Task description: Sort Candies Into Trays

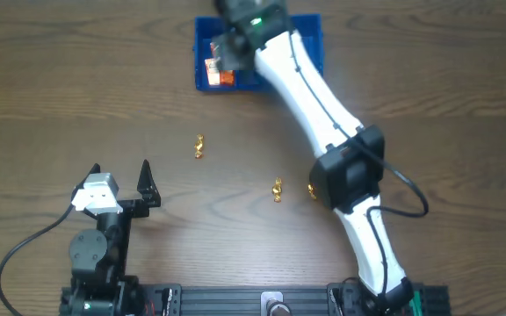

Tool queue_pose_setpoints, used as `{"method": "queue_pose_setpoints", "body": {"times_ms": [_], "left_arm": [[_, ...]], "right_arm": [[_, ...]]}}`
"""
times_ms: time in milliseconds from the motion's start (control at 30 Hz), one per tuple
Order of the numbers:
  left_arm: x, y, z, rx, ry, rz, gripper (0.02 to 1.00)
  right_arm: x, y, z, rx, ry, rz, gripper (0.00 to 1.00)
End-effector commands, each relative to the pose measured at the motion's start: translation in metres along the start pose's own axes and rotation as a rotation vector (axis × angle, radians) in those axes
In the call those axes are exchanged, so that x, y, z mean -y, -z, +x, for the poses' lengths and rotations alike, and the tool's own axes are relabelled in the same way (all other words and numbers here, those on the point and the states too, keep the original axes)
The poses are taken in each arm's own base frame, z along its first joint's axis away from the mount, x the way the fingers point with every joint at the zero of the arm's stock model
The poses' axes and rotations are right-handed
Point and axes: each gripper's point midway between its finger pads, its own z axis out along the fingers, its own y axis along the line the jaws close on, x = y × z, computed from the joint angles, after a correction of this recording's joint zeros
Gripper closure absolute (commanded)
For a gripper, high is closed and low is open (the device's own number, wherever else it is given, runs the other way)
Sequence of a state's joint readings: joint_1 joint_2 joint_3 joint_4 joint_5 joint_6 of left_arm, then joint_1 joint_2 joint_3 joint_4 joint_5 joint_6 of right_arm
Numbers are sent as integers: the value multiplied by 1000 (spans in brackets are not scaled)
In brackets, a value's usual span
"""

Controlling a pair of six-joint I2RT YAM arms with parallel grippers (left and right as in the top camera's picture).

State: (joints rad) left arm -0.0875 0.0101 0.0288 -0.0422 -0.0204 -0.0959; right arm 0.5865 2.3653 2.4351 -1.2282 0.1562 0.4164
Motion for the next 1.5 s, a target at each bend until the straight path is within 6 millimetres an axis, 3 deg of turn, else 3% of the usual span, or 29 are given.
{"method": "queue_pose_setpoints", "body": {"times_ms": [33,167,333,567,733,833,1133,1267,1367,1500], "left_arm": [[-5,-1,19,-52,-18,-17,20],[-5,-1,18,-52,-18,-17,20],[-5,-1,18,-52,-18,-17,20],[-5,-1,19,-52,-18,-17,20],[-5,-1,19,-52,-18,-17,20],[-5,-1,19,-52,-18,-17,20],[-5,-1,18,-52,-18,-17,20],[-5,-1,19,-52,-18,-17,20],[-5,-1,19,-52,-18,-17,20],[-5,-1,19,-52,-18,-17,20]], "right_arm": [[-58,22,47,-71,28,-36,104],[-96,-10,99,-167,17,-38,126],[-115,-58,143,-272,-16,-27,154],[-119,-95,169,-334,-69,17,270],[-118,-96,167,-325,-83,21,533],[-118,-97,163,-307,-94,24,577],[-115,-99,160,-296,-123,35,836],[-115,-96,158,-291,-123,32,871],[-106,-69,133,-221,-106,31,882],[-63,15,62,-21,-101,12,886]]}}
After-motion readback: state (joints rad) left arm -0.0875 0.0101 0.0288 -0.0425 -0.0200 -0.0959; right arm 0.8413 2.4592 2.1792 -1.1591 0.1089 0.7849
